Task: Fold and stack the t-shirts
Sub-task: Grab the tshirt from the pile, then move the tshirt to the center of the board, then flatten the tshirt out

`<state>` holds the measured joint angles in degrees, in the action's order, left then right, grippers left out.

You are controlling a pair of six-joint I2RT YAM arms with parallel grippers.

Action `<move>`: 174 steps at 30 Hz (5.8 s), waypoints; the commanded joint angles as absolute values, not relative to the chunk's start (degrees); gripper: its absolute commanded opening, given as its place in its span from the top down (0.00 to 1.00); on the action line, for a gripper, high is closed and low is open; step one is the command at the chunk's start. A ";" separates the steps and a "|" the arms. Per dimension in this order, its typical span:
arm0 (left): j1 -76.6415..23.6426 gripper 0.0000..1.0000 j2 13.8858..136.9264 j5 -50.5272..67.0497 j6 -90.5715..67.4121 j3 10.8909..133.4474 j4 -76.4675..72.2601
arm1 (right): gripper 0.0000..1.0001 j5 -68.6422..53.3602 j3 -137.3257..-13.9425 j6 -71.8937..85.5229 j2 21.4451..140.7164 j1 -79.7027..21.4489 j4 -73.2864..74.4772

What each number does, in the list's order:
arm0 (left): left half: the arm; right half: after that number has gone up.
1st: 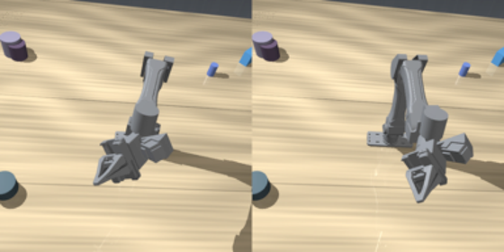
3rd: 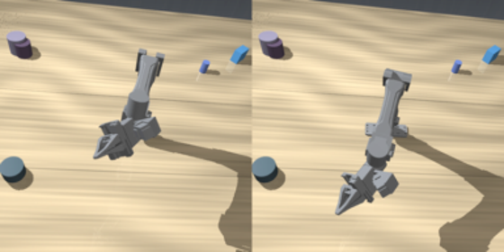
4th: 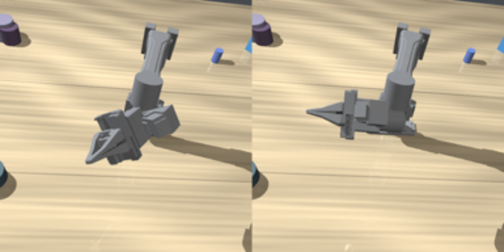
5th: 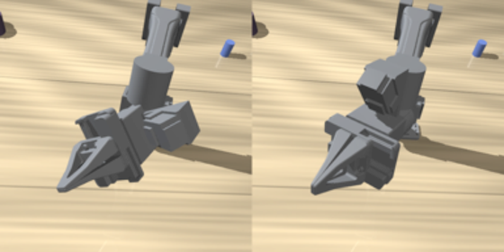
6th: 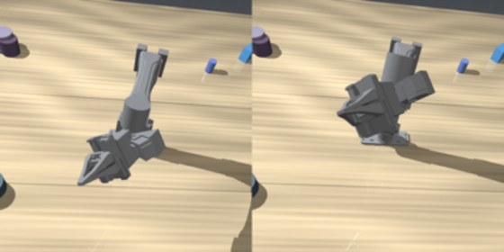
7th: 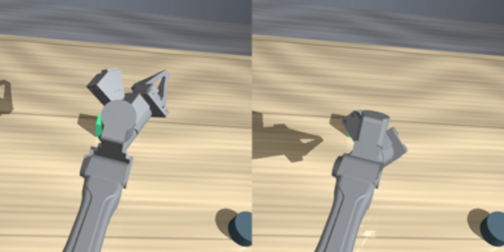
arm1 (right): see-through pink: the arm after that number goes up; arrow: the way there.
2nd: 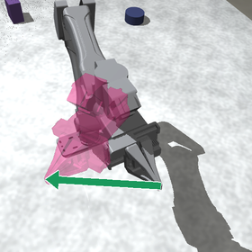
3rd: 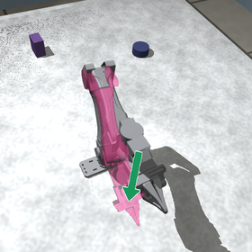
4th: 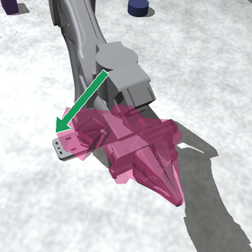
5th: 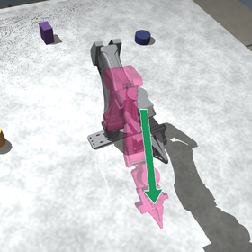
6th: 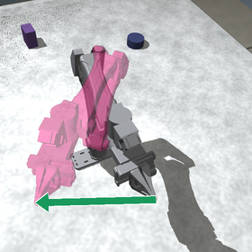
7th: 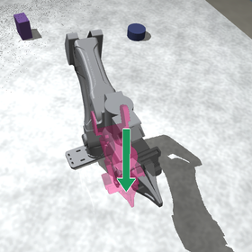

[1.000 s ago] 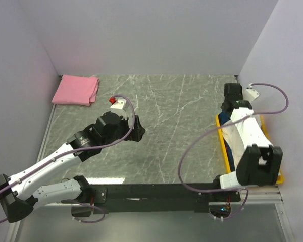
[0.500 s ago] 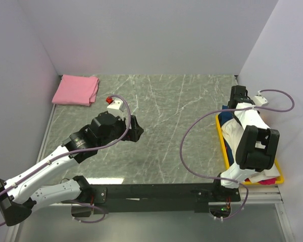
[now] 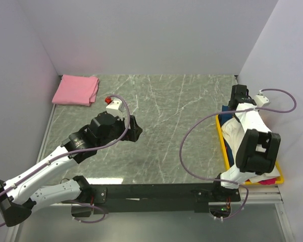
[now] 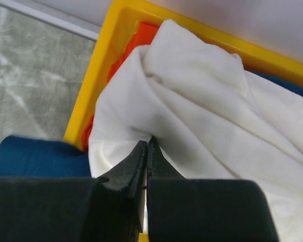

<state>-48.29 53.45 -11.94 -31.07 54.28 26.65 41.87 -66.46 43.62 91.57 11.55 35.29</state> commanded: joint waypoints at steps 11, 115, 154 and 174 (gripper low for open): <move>-45.44 0.01 51.42 -16.70 -34.71 56.16 26.28 | 1.00 37.70 -95.60 34.90 69.16 -18.42 42.19; -10.11 0.13 54.93 -7.21 -55.72 33.05 16.17 | 1.00 25.31 -52.85 47.99 86.59 -50.84 25.84; -4.13 0.07 60.12 -6.51 -58.53 34.90 15.65 | 1.00 25.04 -60.58 46.31 93.45 -63.29 23.81; -7.65 0.21 70.92 -10.01 -63.10 41.11 12.04 | 1.00 21.28 -66.87 37.09 84.71 -20.40 25.67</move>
<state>-7.33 69.28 -6.81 -60.77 35.88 14.00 23.14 -62.74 39.24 80.82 -22.20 27.86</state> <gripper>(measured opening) 0.791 0.019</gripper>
